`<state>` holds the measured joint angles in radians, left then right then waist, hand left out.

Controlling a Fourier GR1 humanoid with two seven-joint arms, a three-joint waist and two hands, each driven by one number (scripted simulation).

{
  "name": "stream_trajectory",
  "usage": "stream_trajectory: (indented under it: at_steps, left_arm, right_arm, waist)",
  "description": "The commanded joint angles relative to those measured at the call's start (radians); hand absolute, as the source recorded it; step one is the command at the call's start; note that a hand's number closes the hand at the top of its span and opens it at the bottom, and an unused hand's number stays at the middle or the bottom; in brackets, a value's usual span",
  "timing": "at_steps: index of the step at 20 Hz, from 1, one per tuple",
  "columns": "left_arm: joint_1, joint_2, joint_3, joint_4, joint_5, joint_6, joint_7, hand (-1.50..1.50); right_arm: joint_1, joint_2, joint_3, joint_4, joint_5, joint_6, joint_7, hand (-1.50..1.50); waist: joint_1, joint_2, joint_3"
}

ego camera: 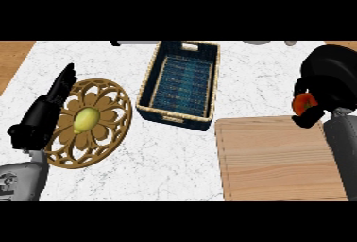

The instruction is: Pick the tomato from the cutting board and place it in the basket

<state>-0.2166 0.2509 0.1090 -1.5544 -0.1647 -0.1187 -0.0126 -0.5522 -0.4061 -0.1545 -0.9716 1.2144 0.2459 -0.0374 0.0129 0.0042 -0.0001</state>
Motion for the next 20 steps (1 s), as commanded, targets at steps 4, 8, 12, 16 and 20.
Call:
stream_trajectory:
  at_steps: [4, 8, 12, 16, 20]
  left_arm:
    - [-0.030, 0.011, 0.015, 0.023, 0.003, -0.004, 0.024, 0.00]
    - [0.000, 0.021, 0.022, -0.006, 0.016, -0.018, 0.020, 0.00]
    - [0.021, 0.028, 0.026, -0.035, 0.031, -0.036, 0.037, 0.00]
    - [0.053, -0.015, -0.010, -0.047, -0.009, 0.000, 0.007, 0.00]
    - [-0.010, 0.031, 0.029, -0.024, 0.022, -0.036, 0.047, 0.00]
  right_arm:
    - [-0.174, 0.015, -0.203, -0.068, -0.170, -0.122, 0.037, 1.50]
    - [-0.290, 0.095, -0.291, -0.155, -0.356, -0.059, 0.034, 1.50]
    - [-0.411, 0.082, -0.313, -0.235, -0.460, 0.050, 0.080, 1.50]
    - [-0.546, 0.068, -0.283, -0.254, -0.501, 0.138, 0.180, 1.50]
    - [-0.716, 0.108, -0.274, -0.231, -0.561, 0.209, 0.327, 1.50]
  waist:
    - [-0.012, -0.005, 0.001]
    - [-0.009, -0.016, 0.000]
    - [-0.009, -0.016, 0.000]
    - [-0.003, -0.010, -0.001]
    - [-0.002, -0.009, -0.001]
